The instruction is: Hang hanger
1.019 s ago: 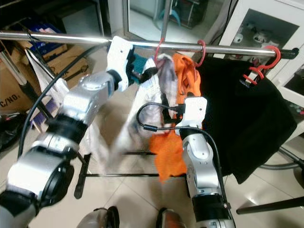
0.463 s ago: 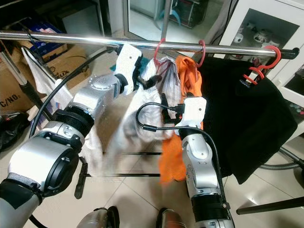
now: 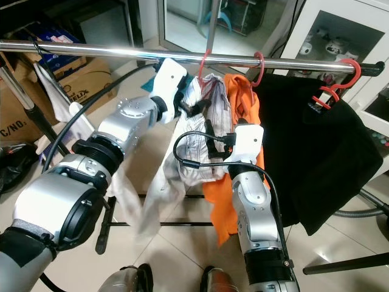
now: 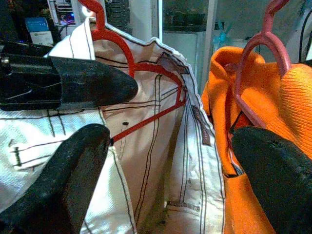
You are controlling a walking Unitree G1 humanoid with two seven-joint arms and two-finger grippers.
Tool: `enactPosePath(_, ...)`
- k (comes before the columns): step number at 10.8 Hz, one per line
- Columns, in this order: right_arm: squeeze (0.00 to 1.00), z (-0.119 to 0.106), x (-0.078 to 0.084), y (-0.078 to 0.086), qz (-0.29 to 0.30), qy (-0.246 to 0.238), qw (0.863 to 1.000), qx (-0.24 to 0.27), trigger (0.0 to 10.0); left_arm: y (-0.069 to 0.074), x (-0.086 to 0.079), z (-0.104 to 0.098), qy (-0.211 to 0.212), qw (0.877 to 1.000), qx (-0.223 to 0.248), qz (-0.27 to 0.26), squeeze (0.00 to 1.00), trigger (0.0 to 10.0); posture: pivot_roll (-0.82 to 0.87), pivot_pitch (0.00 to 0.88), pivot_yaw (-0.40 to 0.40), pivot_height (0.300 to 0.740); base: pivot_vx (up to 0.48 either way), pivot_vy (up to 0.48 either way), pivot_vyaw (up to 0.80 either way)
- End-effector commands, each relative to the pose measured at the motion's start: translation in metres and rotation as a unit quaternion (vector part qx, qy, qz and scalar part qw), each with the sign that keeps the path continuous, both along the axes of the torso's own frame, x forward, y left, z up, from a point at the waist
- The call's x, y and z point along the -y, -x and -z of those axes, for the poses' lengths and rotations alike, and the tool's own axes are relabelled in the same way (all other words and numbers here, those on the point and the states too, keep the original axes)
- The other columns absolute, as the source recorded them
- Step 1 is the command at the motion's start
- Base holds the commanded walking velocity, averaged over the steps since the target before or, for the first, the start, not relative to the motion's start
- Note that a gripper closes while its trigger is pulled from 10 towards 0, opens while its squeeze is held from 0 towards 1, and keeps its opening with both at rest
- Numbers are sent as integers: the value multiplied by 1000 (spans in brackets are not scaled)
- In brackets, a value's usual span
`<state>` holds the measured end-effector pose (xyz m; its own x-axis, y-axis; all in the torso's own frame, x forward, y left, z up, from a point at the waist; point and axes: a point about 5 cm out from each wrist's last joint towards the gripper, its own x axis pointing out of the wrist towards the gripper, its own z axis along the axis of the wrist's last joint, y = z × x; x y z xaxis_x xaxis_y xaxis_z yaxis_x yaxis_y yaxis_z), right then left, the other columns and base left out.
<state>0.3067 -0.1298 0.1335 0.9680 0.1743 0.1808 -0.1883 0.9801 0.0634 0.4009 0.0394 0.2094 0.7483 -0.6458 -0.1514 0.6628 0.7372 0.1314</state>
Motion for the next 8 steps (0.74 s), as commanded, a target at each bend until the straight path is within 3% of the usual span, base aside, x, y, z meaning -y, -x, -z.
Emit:
enactPosePath(1,0,4,-1,0,-2,2,1000,-13,10000,1,7,2,24,999,-26,2,0,0,-162,143,-14,740,0,0,0)
enactPosePath(8,0,5,-1,-1,-6,3,1000,-15,10000,4,12,8,12,1000,-6,0,0,0,-156,140,-20,740,0,0,0)
